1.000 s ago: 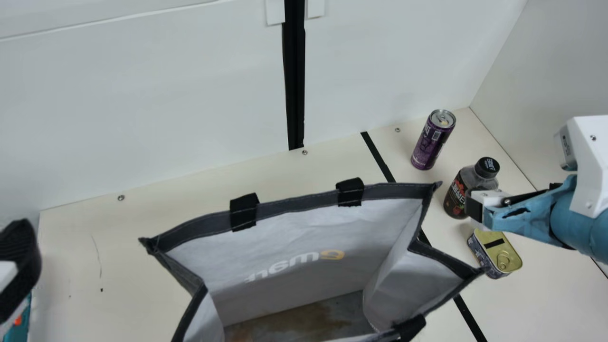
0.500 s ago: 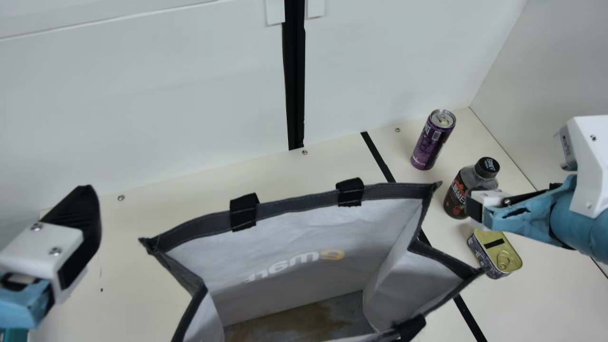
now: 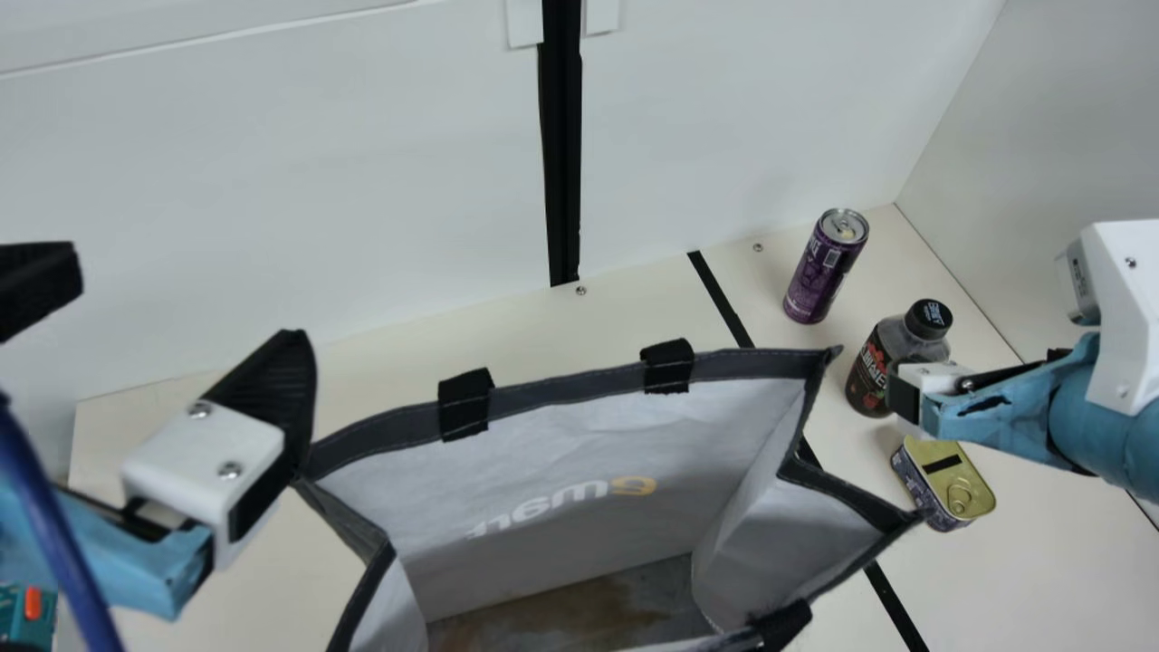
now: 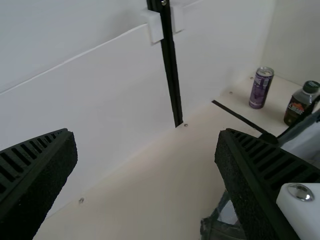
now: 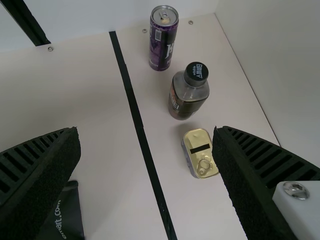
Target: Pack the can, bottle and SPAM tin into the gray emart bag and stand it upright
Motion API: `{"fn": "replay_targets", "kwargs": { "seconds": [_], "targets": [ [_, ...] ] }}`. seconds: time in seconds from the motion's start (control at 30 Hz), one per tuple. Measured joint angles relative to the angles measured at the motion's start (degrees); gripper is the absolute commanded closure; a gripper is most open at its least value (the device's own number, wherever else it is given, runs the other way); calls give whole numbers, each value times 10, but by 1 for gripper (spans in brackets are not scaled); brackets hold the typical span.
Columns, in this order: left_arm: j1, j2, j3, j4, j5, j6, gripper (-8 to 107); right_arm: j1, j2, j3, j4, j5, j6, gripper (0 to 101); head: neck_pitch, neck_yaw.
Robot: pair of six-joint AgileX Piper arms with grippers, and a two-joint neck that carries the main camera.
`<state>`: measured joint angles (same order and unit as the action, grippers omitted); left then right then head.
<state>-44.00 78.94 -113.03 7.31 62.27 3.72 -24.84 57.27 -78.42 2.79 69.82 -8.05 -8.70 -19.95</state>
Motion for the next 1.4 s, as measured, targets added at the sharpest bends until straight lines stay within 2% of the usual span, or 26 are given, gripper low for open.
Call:
{"fn": "replay_targets", "kwargs": {
  "seconds": [0.4, 0.93, 1.4],
  "targets": [
    [-25, 60, -62, -83, 21, 85, 9, 0, 0, 0, 0, 0, 0, 6, 0, 1],
    [-35, 137, -143, -183, 76, 184, 9, 0, 0, 0, 0, 0, 0, 6, 0, 1],
    [-25, 157, -98, -254, 76, 253, 9, 0, 0, 0, 0, 0, 0, 6, 0, 1]
  ]
}}
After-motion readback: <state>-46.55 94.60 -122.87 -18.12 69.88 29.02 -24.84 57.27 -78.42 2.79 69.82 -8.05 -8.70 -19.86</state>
